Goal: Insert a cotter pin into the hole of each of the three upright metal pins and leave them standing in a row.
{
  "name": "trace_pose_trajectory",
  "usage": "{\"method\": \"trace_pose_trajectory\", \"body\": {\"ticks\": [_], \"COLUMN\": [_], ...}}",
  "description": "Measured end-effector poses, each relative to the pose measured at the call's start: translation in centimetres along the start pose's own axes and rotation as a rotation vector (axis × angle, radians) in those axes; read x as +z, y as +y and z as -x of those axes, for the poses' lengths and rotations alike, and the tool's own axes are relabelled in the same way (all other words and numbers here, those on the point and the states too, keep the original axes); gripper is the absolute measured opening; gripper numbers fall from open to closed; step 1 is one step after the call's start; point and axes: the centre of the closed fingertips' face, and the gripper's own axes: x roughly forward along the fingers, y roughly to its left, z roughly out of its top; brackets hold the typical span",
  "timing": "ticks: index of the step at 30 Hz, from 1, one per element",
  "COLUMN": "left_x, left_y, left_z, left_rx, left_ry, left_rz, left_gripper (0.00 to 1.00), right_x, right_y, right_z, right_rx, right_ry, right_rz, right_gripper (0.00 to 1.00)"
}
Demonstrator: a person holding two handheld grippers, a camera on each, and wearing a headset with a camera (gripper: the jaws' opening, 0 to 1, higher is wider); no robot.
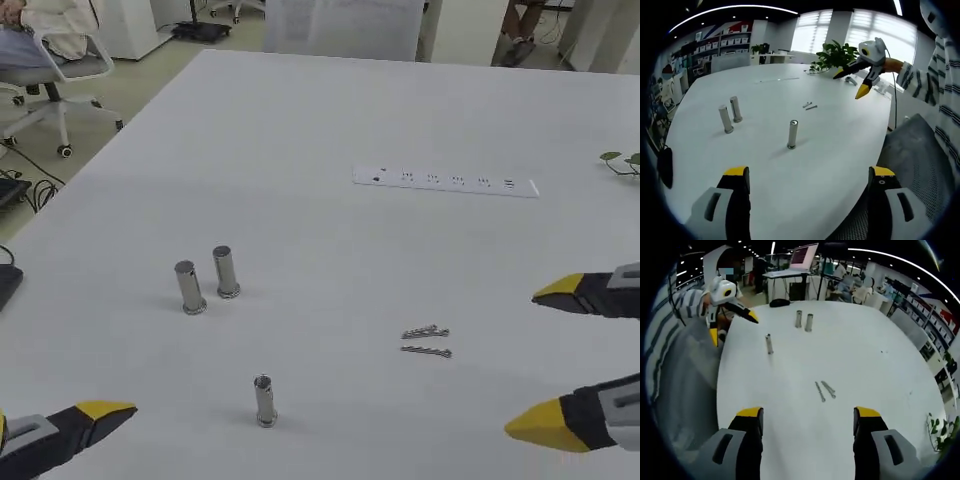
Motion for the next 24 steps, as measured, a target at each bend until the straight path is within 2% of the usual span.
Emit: {"method": "trace_pose_trajectory", "body": {"ticks": [3,5,9,14,19,24], "left_x": [0.4,0.5,0.5,0.3,0.0,-0.2], "left_y": [-0.1,-0.2,-0.2,0.0,-0.2,-0.4], "left_z": [0.0,0.1,0.1,0.2,0.3,0.2], "left_rx": [0.003,0.002,0.007,0.018,0.018,0.014], "left_ry": [-0.023,-0.033,-0.032,-0.036,-0.025,-0.03], "left_rz": [-0.008,0.007,0.001,0.022,0.02,0.054], "left_gripper": [0.97,0.98,0.98,0.97,0.97,0.96], "right_x": [0.4,0.5,0.9,1.7,1.7,1.7], "right_y": [-0.8,-1.2,-2.1,-2.8,-3.0,-3.2], "right_z": [-0.3,-0.6,-1.0,-1.6,-2.2,-2.8], "right_rx": [0.017,0.033,0.043,0.055,0.068,0.087], "right_ry": [0.019,0.033,0.054,0.049,0.06,0.067], "right_rz": [0.064,0.089,0.125,0.149,0.17,0.175], "right_gripper": [0.73,0.72,0.71,0.71,0.71,0.68]}}
